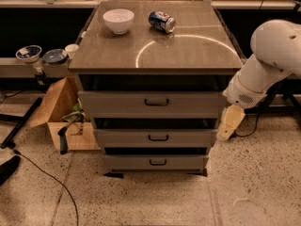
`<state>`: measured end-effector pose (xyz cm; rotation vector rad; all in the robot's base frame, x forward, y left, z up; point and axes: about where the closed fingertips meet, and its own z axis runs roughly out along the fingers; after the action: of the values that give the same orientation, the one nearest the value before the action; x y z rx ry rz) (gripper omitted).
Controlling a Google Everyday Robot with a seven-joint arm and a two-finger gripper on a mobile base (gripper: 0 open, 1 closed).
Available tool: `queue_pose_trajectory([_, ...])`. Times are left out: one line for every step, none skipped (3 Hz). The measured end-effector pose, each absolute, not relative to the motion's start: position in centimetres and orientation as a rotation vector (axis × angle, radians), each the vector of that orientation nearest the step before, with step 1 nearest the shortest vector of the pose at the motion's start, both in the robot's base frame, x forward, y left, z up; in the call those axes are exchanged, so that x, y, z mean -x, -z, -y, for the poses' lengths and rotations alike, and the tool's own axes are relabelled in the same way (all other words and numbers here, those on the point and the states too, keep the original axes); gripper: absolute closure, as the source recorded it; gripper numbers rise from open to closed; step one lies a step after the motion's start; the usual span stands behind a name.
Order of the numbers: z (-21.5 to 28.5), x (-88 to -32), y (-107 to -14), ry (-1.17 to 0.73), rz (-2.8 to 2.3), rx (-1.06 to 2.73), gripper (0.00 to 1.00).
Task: Open middle drawer
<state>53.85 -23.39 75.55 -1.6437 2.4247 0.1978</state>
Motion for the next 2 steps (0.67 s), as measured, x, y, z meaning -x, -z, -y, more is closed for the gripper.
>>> queue_pose_trajectory([23.7, -54.0, -73.7, -0.189, -2.421, 1.614, 0.0])
queue_pose_trajectory([23.7, -54.6, -70.6, -0.192, -2.385, 1.669, 0.0])
